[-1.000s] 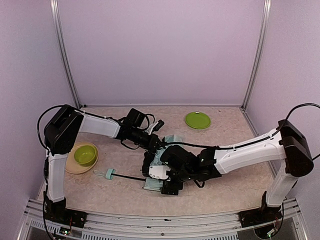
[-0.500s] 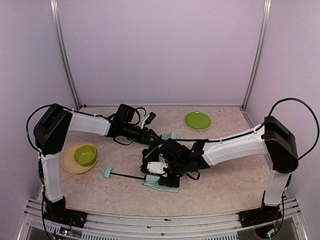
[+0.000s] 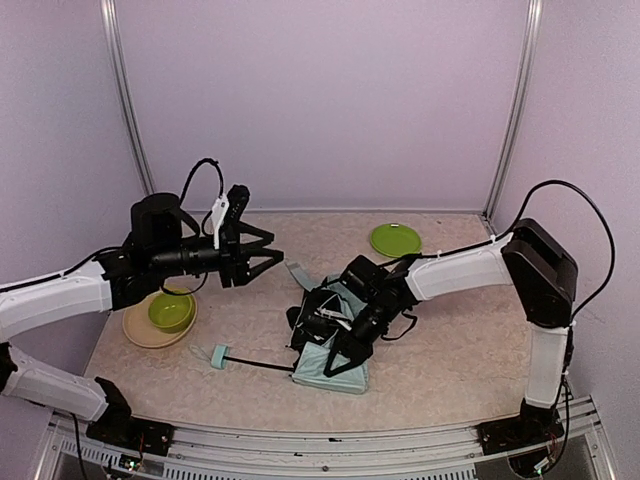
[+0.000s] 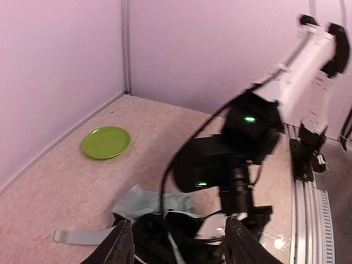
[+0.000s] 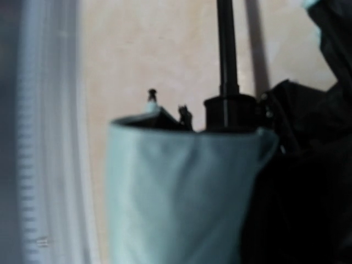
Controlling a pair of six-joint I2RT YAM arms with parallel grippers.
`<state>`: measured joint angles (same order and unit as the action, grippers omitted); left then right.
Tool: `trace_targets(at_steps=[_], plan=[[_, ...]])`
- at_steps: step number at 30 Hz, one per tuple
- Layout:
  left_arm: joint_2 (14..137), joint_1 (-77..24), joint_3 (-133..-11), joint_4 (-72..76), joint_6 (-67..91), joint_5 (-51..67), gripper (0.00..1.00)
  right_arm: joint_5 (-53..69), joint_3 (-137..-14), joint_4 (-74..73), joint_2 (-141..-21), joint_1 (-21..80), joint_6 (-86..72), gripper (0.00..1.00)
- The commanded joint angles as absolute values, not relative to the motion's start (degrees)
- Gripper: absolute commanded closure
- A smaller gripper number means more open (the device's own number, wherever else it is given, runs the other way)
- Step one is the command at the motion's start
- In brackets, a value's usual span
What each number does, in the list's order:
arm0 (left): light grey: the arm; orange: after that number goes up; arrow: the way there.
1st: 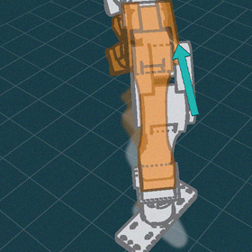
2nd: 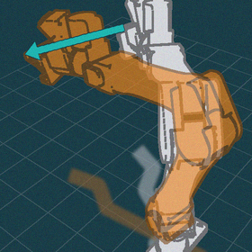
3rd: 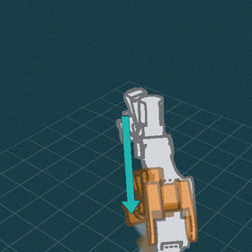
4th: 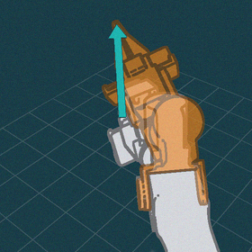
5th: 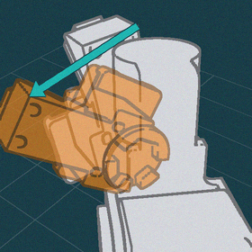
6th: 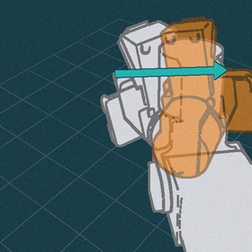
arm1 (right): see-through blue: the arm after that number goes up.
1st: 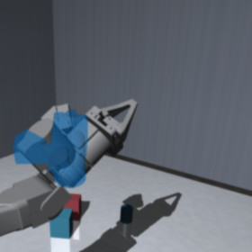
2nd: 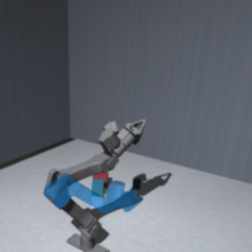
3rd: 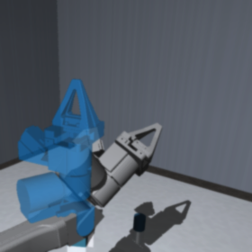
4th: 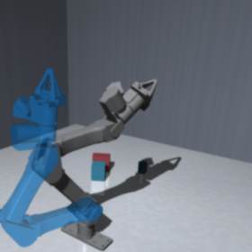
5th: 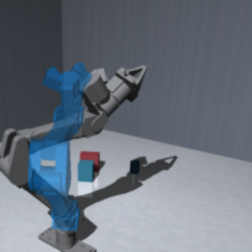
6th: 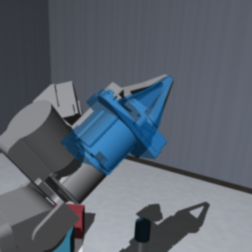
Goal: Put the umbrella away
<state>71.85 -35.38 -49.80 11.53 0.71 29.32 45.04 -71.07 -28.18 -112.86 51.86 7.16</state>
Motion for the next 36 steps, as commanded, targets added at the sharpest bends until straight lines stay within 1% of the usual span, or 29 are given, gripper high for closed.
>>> trace_targets(at_steps=[1, 5, 9, 12, 16, 19, 21, 22, 24, 28, 33, 34, 36], plan=[[61.9, -49.0, -43.3, 5.2, -20.6, 24.4, 0.41, 60.6, -72.4, -33.1, -117.0, 49.7, 3.6, 0.76], [60.3, -59.7, -39.4, 1.3, -30.5, 18.6, 0.27, 61.8, -73.5, -33.1, -120.2, 47.8, 2.7, 0.78], [68.0, -68.7, -40.9, -3.9, -41.5, 10.9, 0.19, 64.2, -74.1, -32.8, -123.1, 46.8, 2.7, 0.78], [75.3, -71.7, -42.7, -4.7, -45.6, 5.7, 0.15, 64.3, -73.8, -32.5, -124.2, 46.7, 2.8, 0.78], [83.7, -72.6, -45.2, -3.7, -45.9, -0.5, 0.05, 65.0, -72.6, -31.2, -124.3, 46.6, 2.2, 0.80], [87.4, -72.6, -46.8, -3.0, -45.2, -4.5, 0.05, 68.1, -70.7, -28.6, -123.3, 46.6, 1.1, 0.82], [88.5, -72.7, -47.0, -3.3, -44.9, -3.6, 0.05, 68.6, -69.0, -27.6, -122.5, 46.7, 0.2, 0.82], [89.3, -72.9, -47.1, -3.4, -44.4, -2.8, 0.06, 68.7, -68.2, -27.3, -122.0, 46.8, -0.1, 0.79], [91.6, -73.4, -48.2, -5.3, -42.2, -2.3, 0.08, 69.5, -65.8, -24.2, -120.8, 46.8, -2.3, 0.79], [97.9, -75.2, -53.4, -14.1, -37.7, -0.1, 0.13, 71.6, -62.1, -18.5, -117.6, 46.8, -5.8, 0.80], [104.1, -76.0, -59.8, -20.6, -35.2, 1.1, 0.21, 71.4, -62.3, -16.9, -117.1, 46.8, -7.2, 0.80], [105.8, -76.1, -61.5, -22.3, -34.4, 0.7, 0.23, 71.1, -62.5, -17.1, -117.3, 46.8, -7.0, 0.79], [108.3, -76.1, -64.4, -25.0, -32.5, 0.0, 0.25, 69.4, -62.5, -17.6, -116.9, 46.6, -6.7, 0.73]])
